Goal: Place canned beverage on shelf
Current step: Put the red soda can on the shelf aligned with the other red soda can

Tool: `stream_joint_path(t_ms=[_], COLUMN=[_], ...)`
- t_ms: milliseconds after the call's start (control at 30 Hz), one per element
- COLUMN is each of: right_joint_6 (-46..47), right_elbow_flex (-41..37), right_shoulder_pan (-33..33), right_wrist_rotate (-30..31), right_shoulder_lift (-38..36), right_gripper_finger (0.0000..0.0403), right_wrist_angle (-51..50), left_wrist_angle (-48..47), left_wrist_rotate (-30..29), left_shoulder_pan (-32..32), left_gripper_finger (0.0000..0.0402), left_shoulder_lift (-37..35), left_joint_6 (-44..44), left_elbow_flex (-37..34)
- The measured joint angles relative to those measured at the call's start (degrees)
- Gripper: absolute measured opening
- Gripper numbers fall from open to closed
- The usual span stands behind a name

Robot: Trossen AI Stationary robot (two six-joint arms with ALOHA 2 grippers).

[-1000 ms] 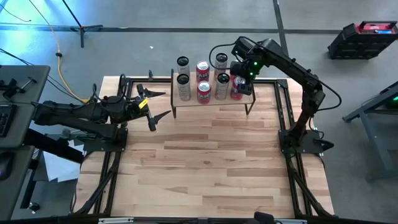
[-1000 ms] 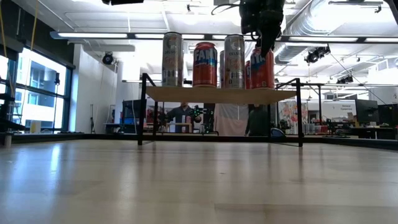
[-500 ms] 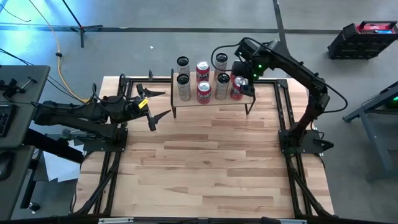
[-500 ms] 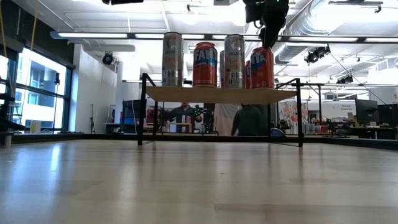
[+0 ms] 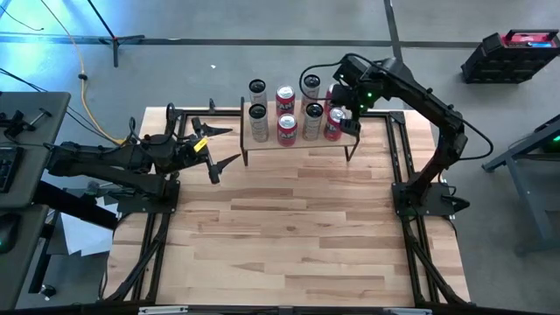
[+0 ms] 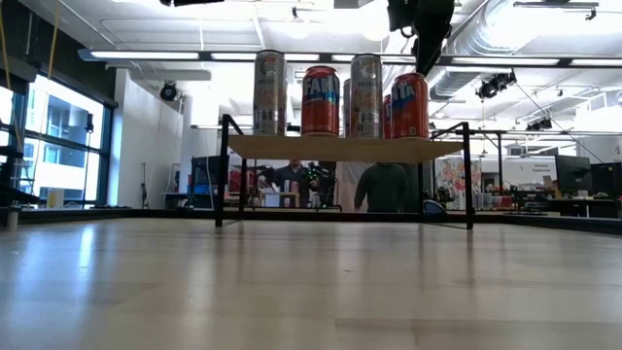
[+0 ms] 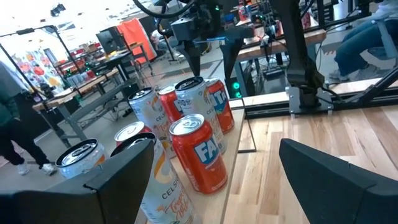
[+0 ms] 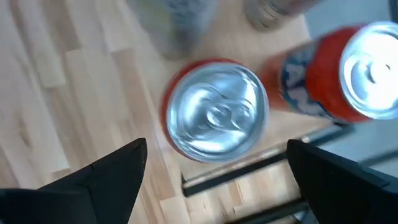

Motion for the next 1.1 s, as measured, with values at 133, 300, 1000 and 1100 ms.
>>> stream_joint_path(t_ms=[133,300,1000,1100], right_joint_6=[2.47,2.96,7.35,7.12], right_elbow_flex=[0.00,0.00,-0.02,-0.04], right_shoulder_pan=[0.06,0.77,2.19,2.19], right_wrist_rotate=[4.46,5.79,8.79,8.58], right_shoulder_lift=[-0.17,-1.42,-1.51,-0.97], right_gripper_finger=[0.0371,0.0371,0.0371,0.0371], right_wrist_angle=[-0.97,-1.37,5.05,4.55], left_wrist_angle=[-0.33,-0.38,0.94,0.86], left_wrist_rotate=[-0.10,-0.38,-1.65,-1.65], left_shoulder_pan=[-0.01,-0.01,0.02,0.02], left_gripper_finger=[0.0340,0.0340,0.0340,0.0340], left_shoulder_lift=[0.04,-0.07,-0.90,-0.90], left_joint_6=[-0.07,0.22,-0.12,-0.23], left_elbow_flex=[0.49,0.73,0.80,0.80])
